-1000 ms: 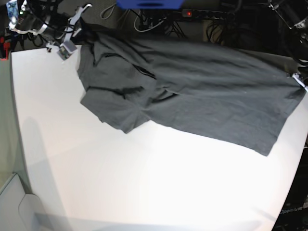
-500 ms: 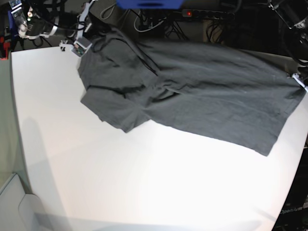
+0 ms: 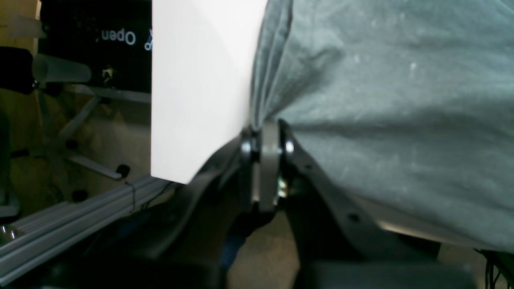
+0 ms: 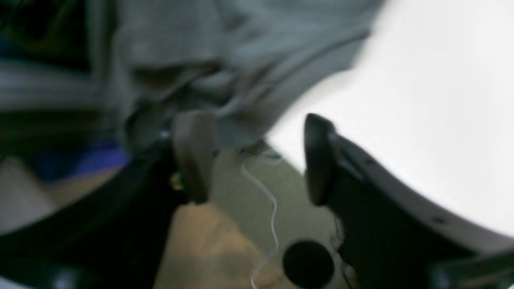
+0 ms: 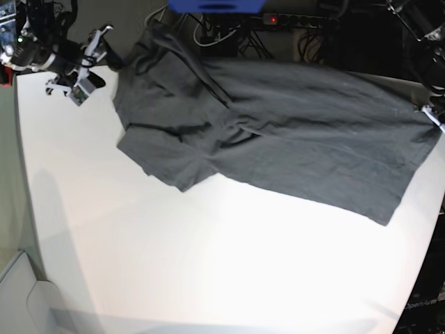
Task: Layout the t-shirt on the table in an organized manner, then fold the t-shirt properly
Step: 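Pull the held fabric with the right gripper away from the left gripper, then drag the shirt corner with the right gripper along the table edge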
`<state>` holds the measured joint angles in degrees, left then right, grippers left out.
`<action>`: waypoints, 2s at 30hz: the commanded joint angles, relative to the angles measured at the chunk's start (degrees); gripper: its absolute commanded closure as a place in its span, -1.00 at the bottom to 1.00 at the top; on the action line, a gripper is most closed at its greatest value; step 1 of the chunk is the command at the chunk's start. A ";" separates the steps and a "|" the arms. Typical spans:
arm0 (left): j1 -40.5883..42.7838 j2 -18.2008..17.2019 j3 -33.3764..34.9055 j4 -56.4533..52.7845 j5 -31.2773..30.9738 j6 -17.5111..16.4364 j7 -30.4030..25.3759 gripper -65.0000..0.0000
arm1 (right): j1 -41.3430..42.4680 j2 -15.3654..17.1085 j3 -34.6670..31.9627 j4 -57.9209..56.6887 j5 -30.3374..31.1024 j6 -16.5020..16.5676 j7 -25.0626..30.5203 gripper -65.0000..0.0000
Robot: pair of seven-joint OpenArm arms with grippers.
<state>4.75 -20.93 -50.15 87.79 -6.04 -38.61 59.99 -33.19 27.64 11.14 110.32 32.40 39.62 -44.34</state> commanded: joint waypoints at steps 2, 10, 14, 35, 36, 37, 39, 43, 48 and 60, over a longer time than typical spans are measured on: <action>-0.58 -1.27 -0.27 0.87 -0.15 0.41 -0.69 0.98 | 2.38 -1.84 1.04 1.19 1.14 0.38 0.78 0.46; -0.49 -0.21 -0.18 0.96 -0.15 0.41 -0.69 0.98 | 16.18 -11.15 -2.48 0.23 0.52 0.38 -12.41 1.00; -0.40 -0.21 -0.27 0.96 -0.15 0.41 -0.69 0.98 | 21.10 -13.26 -4.41 -4.70 -4.40 0.38 -13.99 1.00; -0.14 1.54 -0.35 1.22 0.46 0.41 -0.69 0.98 | 39.74 -7.90 -9.51 -46.63 -6.95 0.38 -0.89 1.00; -0.14 1.63 -0.35 1.22 0.46 0.41 -0.69 0.98 | 41.15 -7.81 -10.48 -48.56 -6.95 0.38 0.07 1.00; -0.14 1.72 -0.35 1.31 0.46 0.41 -0.69 0.98 | 42.82 -7.55 -11.18 -50.67 -6.95 0.38 1.04 1.00; -0.14 1.81 -0.35 0.96 0.46 0.41 -0.69 0.98 | 45.72 -6.32 -12.06 -55.69 -6.95 0.38 3.24 1.00; -0.14 1.90 -0.35 0.87 0.46 0.41 -0.69 0.98 | 52.31 -4.82 -14.17 -65.88 -6.95 0.38 8.34 1.00; -0.23 3.39 -0.35 1.49 0.46 0.41 -0.69 0.98 | 57.94 -4.56 -16.37 -71.60 -11.70 0.38 12.47 1.00; 0.74 5.06 -0.35 1.57 -0.07 0.41 -0.69 0.98 | 65.32 -4.03 -15.84 -75.99 -15.74 0.38 15.37 1.00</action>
<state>5.63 -14.59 -50.15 88.25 -6.09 -38.59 59.94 31.24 22.65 -4.78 34.17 19.22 41.98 -26.57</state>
